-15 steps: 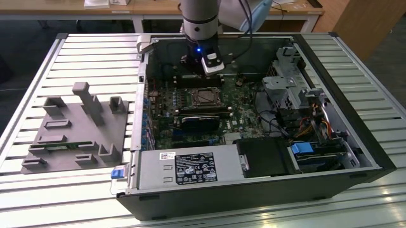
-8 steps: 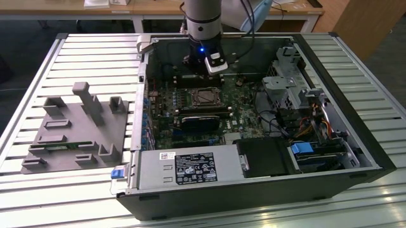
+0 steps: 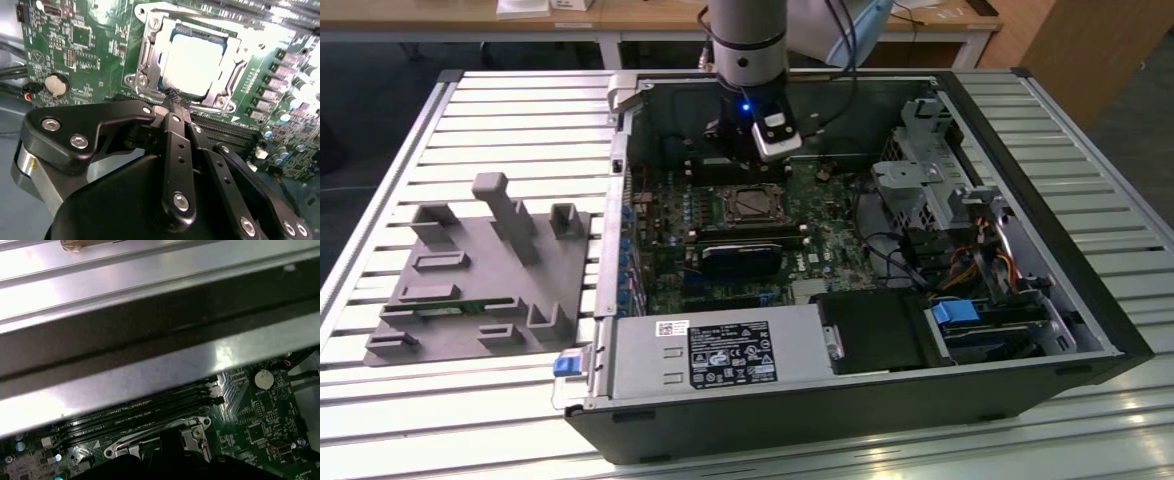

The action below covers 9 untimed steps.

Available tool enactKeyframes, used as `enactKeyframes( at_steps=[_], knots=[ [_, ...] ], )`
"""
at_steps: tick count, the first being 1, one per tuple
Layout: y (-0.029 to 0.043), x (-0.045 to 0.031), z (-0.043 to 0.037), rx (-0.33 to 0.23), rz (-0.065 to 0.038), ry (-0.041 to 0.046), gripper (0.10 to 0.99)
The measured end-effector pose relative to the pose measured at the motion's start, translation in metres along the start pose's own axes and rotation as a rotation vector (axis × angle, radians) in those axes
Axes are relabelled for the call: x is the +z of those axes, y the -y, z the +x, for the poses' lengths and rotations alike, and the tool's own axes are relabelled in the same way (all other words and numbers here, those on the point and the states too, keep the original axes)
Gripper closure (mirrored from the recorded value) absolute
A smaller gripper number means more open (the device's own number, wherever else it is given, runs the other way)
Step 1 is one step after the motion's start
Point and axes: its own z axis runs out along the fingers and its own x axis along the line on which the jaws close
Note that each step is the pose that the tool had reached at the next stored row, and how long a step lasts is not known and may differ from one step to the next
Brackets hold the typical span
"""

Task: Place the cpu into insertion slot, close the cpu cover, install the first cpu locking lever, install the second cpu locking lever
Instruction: 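Install the first cpu locking lever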

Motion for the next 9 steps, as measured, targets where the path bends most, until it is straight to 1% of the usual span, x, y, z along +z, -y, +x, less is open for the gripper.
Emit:
enactKeyframes(
  at_steps=[6, 7, 9],
  knots=[
    [0.009, -0.0011, -0.0029, -0.004, 0.002, 0.0005, 0.98],
    [0.0102, -0.0013, -0.0033, -0.005, 0.004, 0.001, 0.98],
    [0.0116, -0.0018, -0.0038, -0.007, 0.012, 0.0035, 0.98]
  ],
)
